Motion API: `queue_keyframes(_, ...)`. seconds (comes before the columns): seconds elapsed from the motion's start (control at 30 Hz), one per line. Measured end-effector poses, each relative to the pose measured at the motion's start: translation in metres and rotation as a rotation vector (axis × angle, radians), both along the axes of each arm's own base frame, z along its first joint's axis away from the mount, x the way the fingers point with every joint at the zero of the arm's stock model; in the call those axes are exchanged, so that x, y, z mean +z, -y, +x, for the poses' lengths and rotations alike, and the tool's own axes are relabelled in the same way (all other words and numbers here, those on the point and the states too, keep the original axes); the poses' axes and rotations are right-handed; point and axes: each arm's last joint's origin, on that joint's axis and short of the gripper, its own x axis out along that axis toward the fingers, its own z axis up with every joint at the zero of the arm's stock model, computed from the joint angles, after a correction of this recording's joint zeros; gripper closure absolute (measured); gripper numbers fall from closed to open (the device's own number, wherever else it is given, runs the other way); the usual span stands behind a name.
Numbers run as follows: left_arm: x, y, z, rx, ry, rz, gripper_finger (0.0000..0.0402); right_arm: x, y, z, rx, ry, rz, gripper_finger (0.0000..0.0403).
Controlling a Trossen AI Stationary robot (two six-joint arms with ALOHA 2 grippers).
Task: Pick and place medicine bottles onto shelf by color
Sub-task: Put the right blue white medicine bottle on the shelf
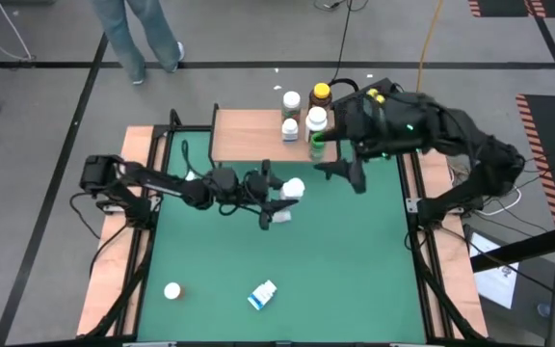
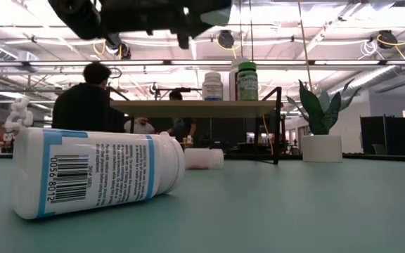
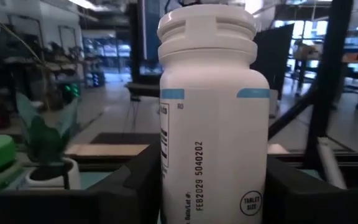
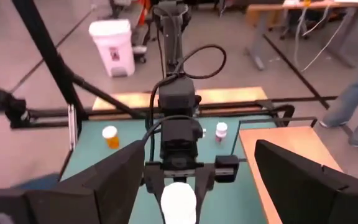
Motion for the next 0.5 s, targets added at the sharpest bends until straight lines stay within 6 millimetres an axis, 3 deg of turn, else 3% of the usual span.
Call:
queue_keyframes(0.1,-0.013,-0.001,0.006,0.010,0.006,0.019,0.0228,-0.013,0.011,0.016,0.015,-0.129,-0.005,0.0101)
queue_keyframes(0.27,-0.018,-0.003,0.009,0.019,-0.009,0.059,0.0230,-0.079,0.017,0.060,0.068,-0.410,-0.018,0.0101)
queue_keyframes(0.37,-0.024,-0.005,0.007,0.019,-0.083,0.070,0.0231,-0.109,0.015,0.077,0.078,-0.452,-0.038,0.0101)
queue_keyframes(0.5,-0.025,-0.008,0.005,0.033,-0.130,0.082,0.0231,-0.123,0.016,0.084,0.090,-0.433,-0.063,0.0101)
